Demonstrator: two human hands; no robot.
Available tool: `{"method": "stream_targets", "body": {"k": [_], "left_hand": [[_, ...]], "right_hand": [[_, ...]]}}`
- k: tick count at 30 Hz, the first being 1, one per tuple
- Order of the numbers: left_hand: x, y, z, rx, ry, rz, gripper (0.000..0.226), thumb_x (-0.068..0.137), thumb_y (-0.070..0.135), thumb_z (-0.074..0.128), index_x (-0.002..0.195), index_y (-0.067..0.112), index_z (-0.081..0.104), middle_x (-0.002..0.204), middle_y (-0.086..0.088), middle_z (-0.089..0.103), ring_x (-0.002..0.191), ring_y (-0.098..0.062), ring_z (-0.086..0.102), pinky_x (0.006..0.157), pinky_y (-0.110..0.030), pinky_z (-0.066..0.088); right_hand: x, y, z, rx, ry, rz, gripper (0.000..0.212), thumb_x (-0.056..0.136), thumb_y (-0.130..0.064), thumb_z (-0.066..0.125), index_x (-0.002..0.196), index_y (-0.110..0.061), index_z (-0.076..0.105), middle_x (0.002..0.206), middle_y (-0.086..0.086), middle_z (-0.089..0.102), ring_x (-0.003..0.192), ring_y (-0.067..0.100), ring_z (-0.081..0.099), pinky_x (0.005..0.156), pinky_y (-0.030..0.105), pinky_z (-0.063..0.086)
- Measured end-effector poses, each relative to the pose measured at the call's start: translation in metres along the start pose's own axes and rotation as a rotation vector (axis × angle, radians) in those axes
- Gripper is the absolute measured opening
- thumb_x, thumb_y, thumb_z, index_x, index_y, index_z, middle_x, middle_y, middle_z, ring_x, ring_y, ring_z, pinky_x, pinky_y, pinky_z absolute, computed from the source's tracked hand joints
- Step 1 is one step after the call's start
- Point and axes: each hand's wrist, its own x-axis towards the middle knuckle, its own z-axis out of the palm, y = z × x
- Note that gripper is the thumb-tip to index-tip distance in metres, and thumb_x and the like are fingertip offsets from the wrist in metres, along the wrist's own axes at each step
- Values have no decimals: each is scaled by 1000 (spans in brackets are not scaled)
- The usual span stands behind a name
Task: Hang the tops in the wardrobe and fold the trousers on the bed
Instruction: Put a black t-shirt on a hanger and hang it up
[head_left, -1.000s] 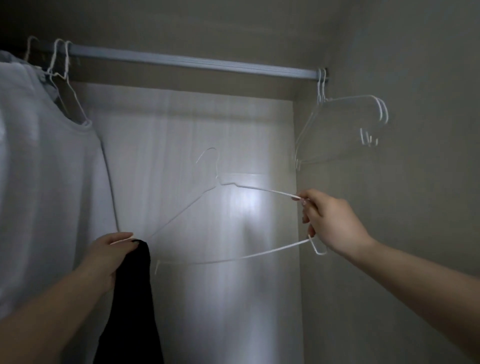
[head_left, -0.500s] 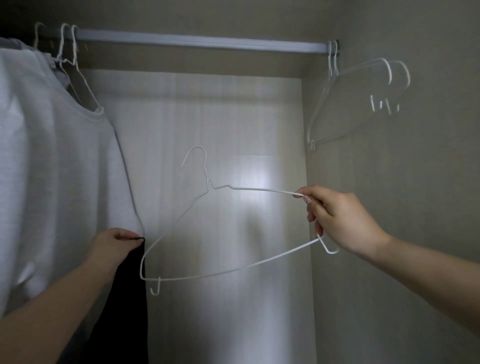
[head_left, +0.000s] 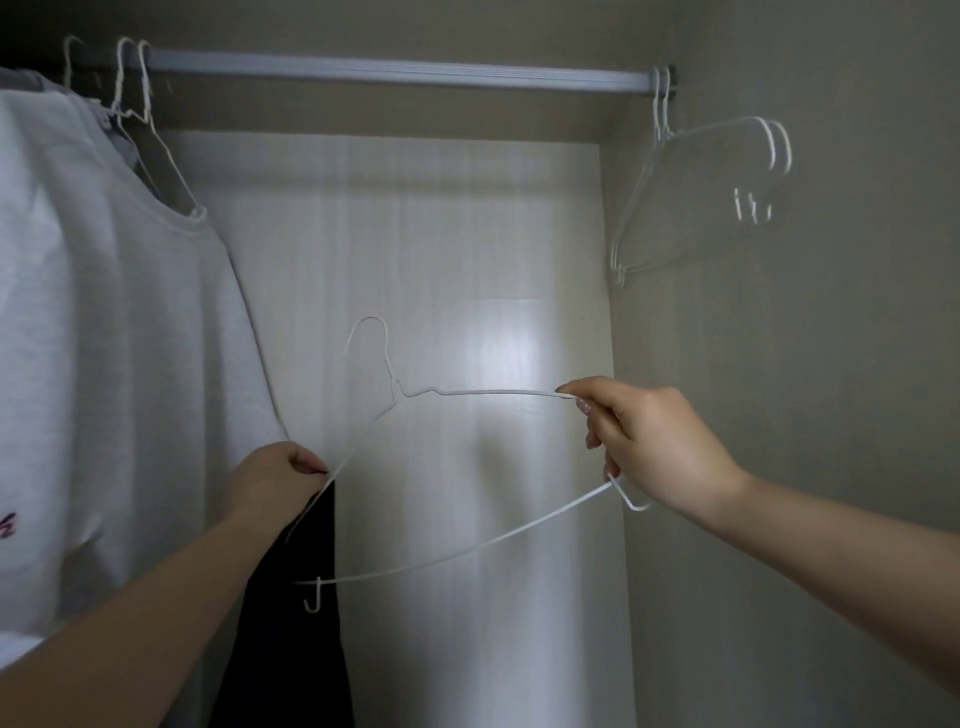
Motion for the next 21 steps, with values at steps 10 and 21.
{"method": "stream_targets", "body": {"k": [10, 21], "left_hand": [[-10, 57, 11, -612, -66, -150, 12, 83, 9, 70, 77, 17, 66, 80, -5, 66, 73, -17, 61, 72, -27, 51], [-28, 97, -4, -632, -32, 104, 7, 84, 20, 71, 86, 26, 70, 86, 6, 70, 84, -10, 64, 82, -23, 48]], "right_hand": [[-20, -12, 26, 27, -47, 11, 28, 99, -18, 40, 113, -33, 59, 70, -12, 62, 43, 4, 59, 60, 21, 50], [-25, -7, 18, -480, 6, -227, 42, 88, -18, 59, 130, -15, 55, 127, 5, 58, 116, 27, 56, 99, 42, 42]]}}
